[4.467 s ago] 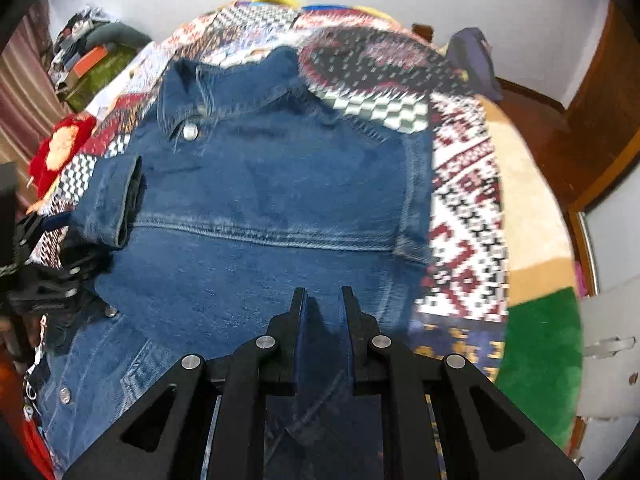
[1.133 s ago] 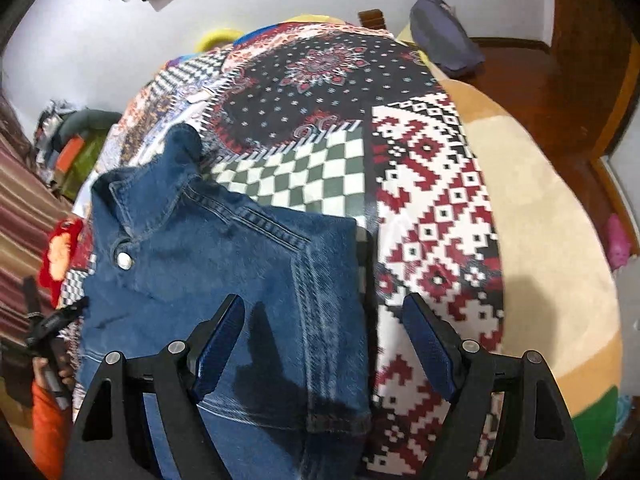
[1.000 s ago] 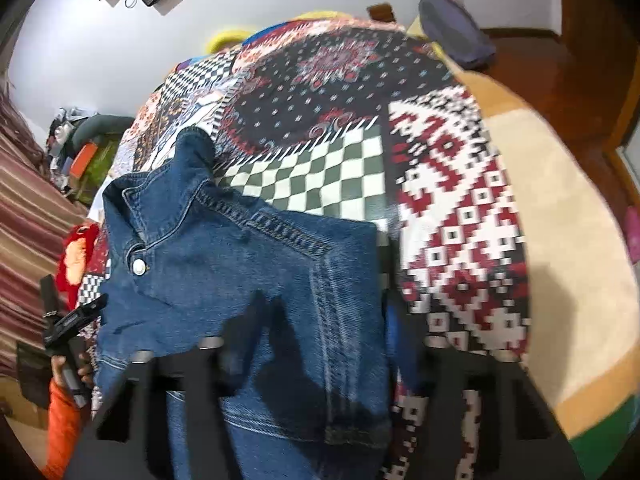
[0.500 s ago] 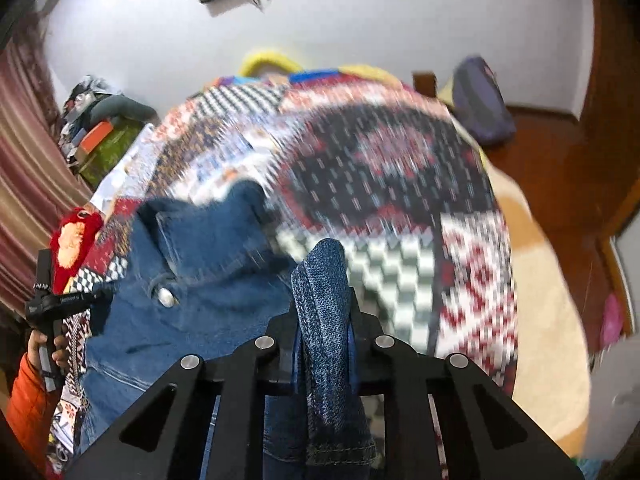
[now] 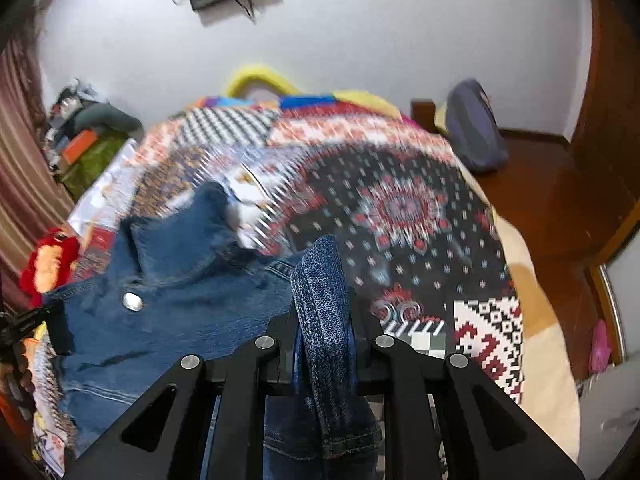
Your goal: Fold large clothes
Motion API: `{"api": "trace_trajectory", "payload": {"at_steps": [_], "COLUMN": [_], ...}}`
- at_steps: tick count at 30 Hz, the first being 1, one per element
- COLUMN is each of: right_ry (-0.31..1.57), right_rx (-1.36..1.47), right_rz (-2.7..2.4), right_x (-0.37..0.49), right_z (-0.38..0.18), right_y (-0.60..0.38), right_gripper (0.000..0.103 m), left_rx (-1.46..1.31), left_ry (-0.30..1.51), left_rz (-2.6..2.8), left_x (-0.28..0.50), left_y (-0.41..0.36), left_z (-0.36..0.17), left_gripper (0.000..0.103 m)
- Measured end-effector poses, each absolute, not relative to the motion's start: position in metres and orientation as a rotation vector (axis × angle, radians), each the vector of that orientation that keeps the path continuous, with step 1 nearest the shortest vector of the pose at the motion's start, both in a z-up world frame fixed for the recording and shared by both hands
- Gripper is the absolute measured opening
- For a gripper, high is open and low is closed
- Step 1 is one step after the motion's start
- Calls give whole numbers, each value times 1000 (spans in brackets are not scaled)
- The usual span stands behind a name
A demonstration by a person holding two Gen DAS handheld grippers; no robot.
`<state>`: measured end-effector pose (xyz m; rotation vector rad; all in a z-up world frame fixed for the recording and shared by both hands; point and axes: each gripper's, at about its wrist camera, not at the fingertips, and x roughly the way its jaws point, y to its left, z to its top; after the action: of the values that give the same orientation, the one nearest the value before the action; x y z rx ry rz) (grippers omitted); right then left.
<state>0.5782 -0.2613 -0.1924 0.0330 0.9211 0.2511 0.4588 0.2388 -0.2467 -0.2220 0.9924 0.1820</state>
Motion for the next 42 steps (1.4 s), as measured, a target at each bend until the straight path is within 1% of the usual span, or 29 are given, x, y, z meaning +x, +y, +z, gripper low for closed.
{"api": "trace_trajectory", "payload": {"at_steps": [4, 7, 8, 11, 14, 16, 18, 19, 21, 22, 23, 24, 25, 27, 31, 35, 42], "right_ry": [968, 984, 994, 1023, 1010, 1003, 1000, 995, 985, 980, 979, 971, 953, 908, 921, 862, 768], "right_rx": [15, -17, -30, -55, -96, -130, -158, -165, -176, -181, -186, -218, -254, -293, -284, -287, -193], "right_rz": [227, 202, 203, 210, 191, 168, 150, 140, 122, 112, 101, 50, -3, -23, 3, 36, 149], "right_x": [587, 590, 591, 592, 589, 588, 585, 583, 578, 575, 574, 572, 570, 563, 549, 520, 448], "right_z": [-225, -242, -247, -260, -261, -259, -256, -254, -250, -247, -245, -243, -241, -238, -224, -189, -117], "right_y": [-268, -271, -272, -271, -267, -264, -261, -261, -261, -262, -262, -263, -263, -266, -273, -273, -275], "right_gripper": [14, 14, 14, 15, 18, 20, 20, 20, 20, 25, 32, 57, 77, 77, 77, 77, 78], "left_rx": [-217, -204, -194, -136, -78, -69, -69, -69, -76, -85, -95, -98, -99, -92, -52, -39, -25], "left_ry": [1023, 1036, 1035, 1026, 1027, 1037, 1036, 1032, 1021, 1018, 1010, 1003, 997, 979, 927, 845, 718], "left_rz": [186, 198, 202, 207, 215, 211, 205, 202, 202, 202, 201, 202, 203, 208, 202, 190, 148], "left_x": [469, 472, 471, 471, 471, 469, 463, 460, 452, 448, 443, 441, 437, 427, 408, 383, 328], "left_y": [238, 236, 235, 228, 218, 215, 213, 212, 211, 212, 212, 212, 212, 211, 205, 195, 169], "left_z": [-272, -285, -287, -291, -291, -290, -287, -284, -277, -274, -268, -264, -259, -247, -218, -182, -127], "left_gripper": [14, 19, 22, 23, 25, 31, 43, 45, 52, 54, 55, 57, 59, 64, 69, 79, 93]}}
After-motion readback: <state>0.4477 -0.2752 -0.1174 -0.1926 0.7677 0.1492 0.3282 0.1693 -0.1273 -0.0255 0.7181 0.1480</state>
